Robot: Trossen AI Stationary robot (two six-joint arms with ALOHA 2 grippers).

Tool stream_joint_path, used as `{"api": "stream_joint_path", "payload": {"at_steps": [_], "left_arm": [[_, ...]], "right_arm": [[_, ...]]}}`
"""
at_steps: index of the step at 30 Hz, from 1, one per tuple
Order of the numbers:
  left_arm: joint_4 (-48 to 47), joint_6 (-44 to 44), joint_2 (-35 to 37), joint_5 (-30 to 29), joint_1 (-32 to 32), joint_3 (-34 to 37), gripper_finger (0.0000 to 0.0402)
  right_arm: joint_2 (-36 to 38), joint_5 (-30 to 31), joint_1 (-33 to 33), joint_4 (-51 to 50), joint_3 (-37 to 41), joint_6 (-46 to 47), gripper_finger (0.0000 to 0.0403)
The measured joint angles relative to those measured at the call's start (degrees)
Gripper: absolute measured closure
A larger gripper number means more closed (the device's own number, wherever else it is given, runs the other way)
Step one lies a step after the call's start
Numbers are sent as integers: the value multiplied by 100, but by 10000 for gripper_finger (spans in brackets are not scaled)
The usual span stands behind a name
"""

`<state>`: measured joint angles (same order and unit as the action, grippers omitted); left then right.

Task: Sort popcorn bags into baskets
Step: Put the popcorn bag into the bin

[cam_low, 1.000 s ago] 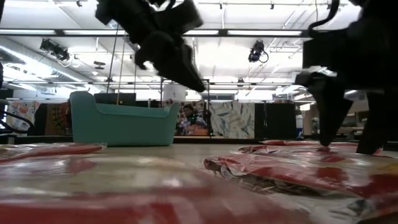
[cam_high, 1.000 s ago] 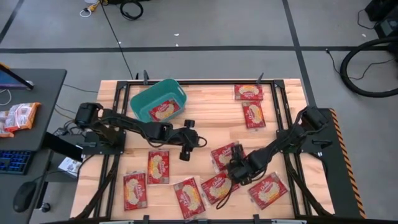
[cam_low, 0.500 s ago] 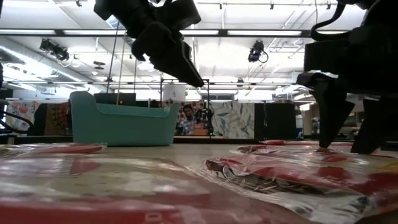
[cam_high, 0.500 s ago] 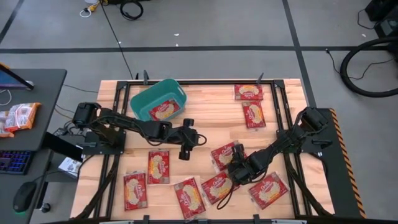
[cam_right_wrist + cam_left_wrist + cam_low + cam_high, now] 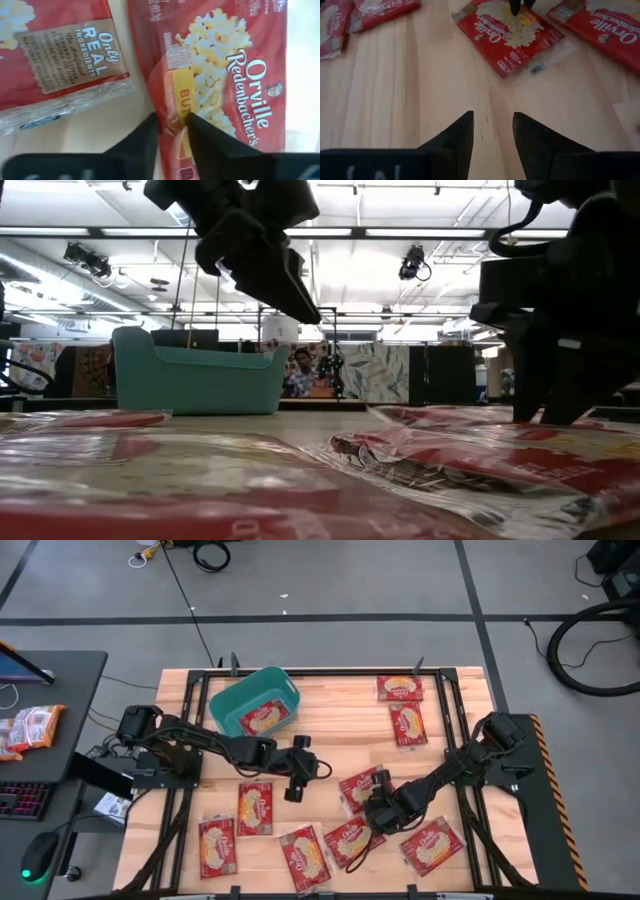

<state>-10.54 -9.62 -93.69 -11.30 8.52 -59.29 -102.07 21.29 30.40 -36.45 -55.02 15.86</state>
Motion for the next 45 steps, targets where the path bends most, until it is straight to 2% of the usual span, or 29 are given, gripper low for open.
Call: {"api": "stream_joint_path", "payload": {"at_steps": [4,5,12,18,23,28,31,35,45], "left_arm": [[-53,-1,0,2,10,0,260],[-53,-1,0,9,20,0,260],[14,-492,-2,-66,229,0,245],[449,-913,-2,-267,369,0,182],[732,-736,-2,-242,388,0,142],[761,-453,-4,-114,351,0,142],[702,-418,-4,-93,366,0,148],[673,-447,-4,-117,375,0,152],[68,-194,-4,-582,373,2,153]], "right_arm": [[104,-318,-108,-188,-55,-46,386],[144,-344,-135,-238,-90,-63,393],[719,-325,-447,-323,-210,-214,397],[1412,-341,-843,-57,-210,-180,398],[1762,-620,-1132,398,-219,94,400],[1791,-1161,-1352,538,-219,77,400],[1585,-1206,-1330,599,-221,7,386],[1096,-937,-1195,853,-219,-127,350],[312,-718,-758,1671,-219,-89,254]]}}
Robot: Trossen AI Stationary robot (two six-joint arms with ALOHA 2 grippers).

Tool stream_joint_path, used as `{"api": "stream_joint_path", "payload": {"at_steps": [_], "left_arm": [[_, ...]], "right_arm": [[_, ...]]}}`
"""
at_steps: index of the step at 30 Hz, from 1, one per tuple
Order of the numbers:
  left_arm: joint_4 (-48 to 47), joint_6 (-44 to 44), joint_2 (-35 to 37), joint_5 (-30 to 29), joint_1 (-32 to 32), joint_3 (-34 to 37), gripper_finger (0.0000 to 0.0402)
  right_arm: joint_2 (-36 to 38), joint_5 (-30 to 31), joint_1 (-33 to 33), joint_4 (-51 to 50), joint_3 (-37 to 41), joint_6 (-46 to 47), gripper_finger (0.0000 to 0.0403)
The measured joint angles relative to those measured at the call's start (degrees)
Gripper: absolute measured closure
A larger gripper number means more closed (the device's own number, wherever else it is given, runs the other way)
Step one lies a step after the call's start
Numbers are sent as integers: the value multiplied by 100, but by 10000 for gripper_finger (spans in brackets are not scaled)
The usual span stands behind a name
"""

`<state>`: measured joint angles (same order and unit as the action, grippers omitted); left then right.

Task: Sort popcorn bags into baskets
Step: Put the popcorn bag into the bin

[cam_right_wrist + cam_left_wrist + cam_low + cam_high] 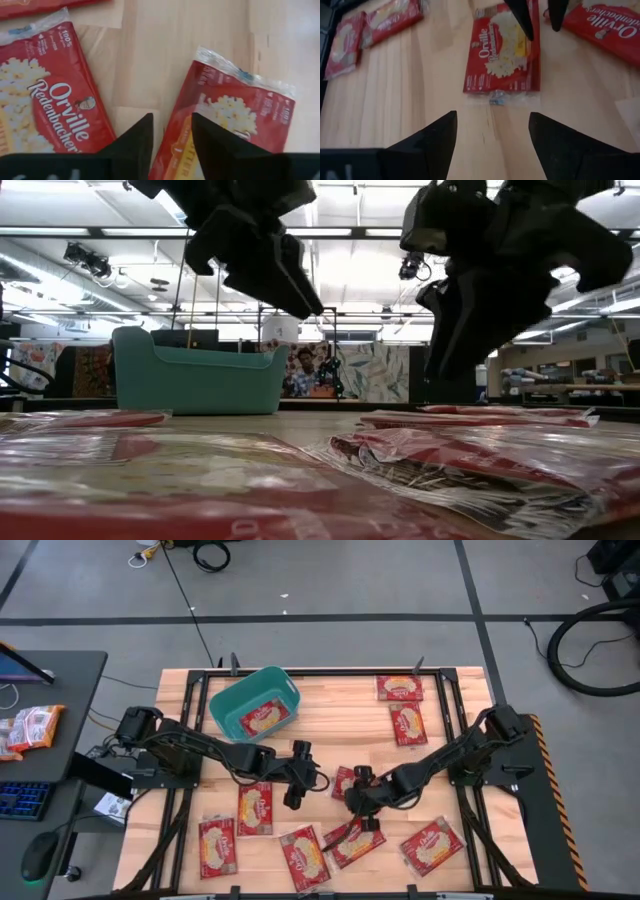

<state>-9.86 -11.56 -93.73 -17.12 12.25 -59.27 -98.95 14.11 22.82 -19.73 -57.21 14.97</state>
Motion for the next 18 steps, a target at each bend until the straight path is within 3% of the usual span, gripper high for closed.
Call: {"api": "stream_joint_path", "payload": {"at_steps": [10,18], "left_arm": [[-116,49,0,-4,0,0,153],[-177,71,0,-26,-2,1,153]], "right_arm": [[-312,817,356,-9,4,-8,177],[-512,900,405,-77,39,-4,156]]}}
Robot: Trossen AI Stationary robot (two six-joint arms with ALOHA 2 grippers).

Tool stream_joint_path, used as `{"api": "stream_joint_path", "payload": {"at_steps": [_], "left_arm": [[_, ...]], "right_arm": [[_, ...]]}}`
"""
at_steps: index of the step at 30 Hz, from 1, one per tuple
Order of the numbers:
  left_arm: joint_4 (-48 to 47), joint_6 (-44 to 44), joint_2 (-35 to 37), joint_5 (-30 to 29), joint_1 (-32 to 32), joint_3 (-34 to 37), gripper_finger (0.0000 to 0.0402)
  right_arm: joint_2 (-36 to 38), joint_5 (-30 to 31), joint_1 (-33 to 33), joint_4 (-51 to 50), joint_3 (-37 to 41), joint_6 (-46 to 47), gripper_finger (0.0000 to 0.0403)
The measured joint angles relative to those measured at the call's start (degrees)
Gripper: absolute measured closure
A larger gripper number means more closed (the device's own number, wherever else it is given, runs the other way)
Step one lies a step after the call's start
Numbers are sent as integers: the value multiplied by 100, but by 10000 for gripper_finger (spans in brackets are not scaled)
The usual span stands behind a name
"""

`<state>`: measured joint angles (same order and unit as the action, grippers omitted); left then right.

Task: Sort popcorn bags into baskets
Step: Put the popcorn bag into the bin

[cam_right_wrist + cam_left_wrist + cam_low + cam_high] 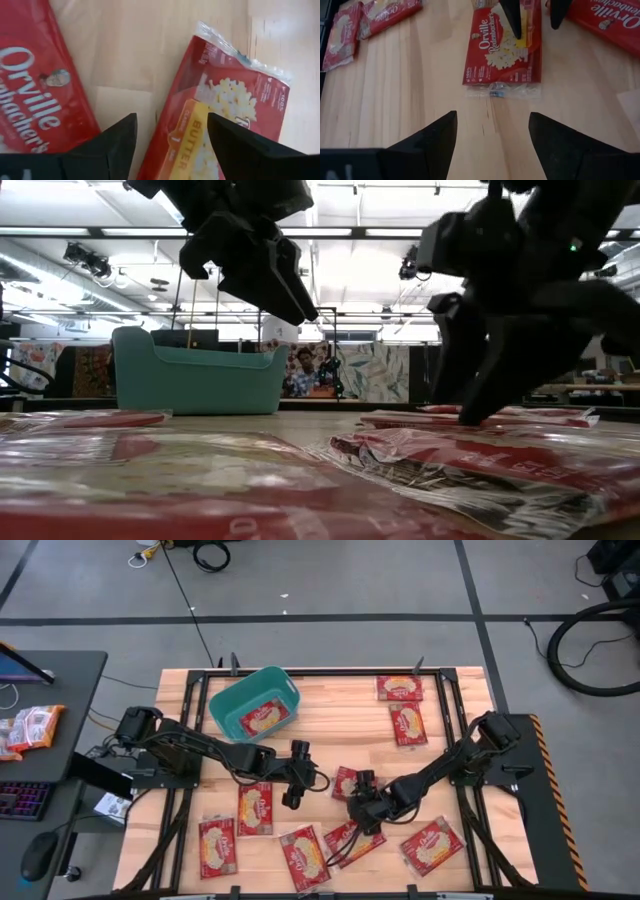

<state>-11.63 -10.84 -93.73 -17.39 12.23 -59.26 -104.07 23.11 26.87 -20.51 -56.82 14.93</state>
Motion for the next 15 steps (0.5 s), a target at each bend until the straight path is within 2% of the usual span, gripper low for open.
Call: {"api": "stream_joint_path", "payload": {"at_steps": [9,15], "left_arm": [[-79,124,0,0,0,1,153],[-75,126,0,0,0,1,153]], "right_arm": [[-222,44,1,-87,-20,-1,176],[-232,-58,-26,-166,-17,-60,259]]}}
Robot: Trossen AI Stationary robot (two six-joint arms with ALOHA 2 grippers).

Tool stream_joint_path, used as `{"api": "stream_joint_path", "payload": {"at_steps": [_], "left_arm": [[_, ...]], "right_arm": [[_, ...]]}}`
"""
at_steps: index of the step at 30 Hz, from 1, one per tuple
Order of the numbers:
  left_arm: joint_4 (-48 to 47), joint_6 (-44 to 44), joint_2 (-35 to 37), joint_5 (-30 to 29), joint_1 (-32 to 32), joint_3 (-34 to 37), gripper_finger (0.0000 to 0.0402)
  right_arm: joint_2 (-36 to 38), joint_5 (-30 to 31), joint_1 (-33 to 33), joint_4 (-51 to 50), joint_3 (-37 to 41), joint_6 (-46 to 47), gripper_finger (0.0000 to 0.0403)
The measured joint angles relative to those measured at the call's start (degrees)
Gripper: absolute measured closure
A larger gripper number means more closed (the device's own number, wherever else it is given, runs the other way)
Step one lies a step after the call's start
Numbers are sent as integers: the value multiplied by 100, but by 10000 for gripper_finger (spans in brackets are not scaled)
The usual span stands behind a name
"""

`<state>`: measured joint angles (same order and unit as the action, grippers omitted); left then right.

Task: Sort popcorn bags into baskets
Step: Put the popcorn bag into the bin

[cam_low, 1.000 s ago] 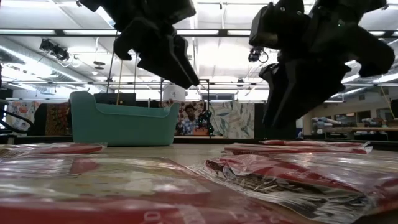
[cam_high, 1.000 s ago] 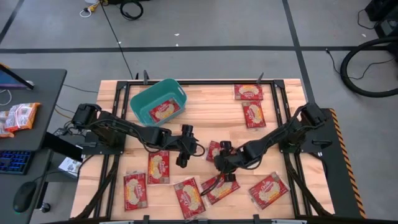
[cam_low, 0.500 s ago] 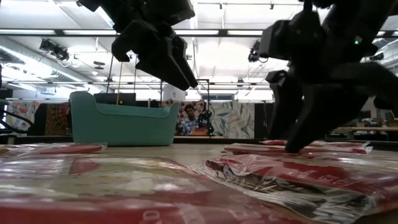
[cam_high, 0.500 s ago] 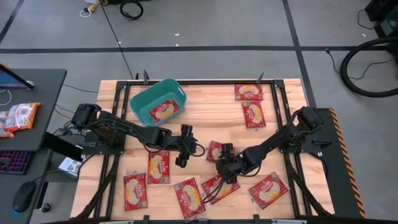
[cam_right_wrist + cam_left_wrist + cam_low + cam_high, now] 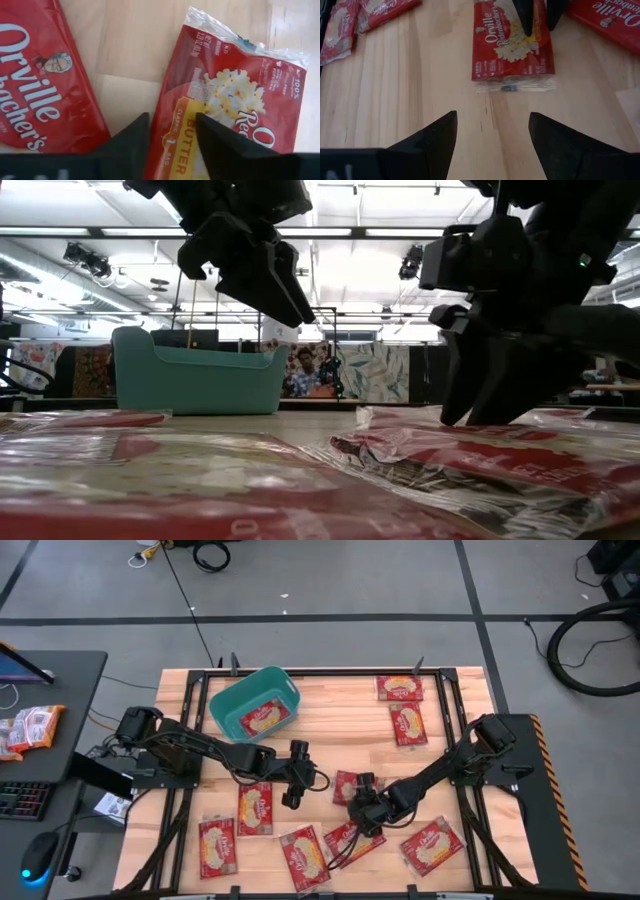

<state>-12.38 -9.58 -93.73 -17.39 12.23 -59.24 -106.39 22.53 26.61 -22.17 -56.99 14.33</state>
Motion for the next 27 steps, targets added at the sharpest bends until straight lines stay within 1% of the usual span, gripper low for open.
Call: {"api": "stream_joint_path", "payload": {"at_steps": [7,8,14,17,19,21,22,27], "left_arm": [[1,-4,0,64,2,-1,153],[2,-4,0,68,2,0,153],[98,-4,-15,443,0,-2,153],[93,-51,-62,456,27,-2,151],[227,-240,-127,456,69,-4,148],[280,-433,-186,452,118,-4,144],[451,-474,-247,453,131,-9,143],[894,-442,-564,398,154,-9,137]], "right_arm": [[-6,-99,-4,-89,9,-140,382],[-1,-98,-4,-102,9,-186,391],[212,-133,-66,-405,-6,-255,397],[444,-145,-148,-542,-28,-138,398],[564,-184,-220,-581,-31,-75,399],[693,-292,-303,-568,-31,-42,399],[767,-359,-350,-550,-33,17,400],[956,-692,-587,-488,-37,395,400]]}}
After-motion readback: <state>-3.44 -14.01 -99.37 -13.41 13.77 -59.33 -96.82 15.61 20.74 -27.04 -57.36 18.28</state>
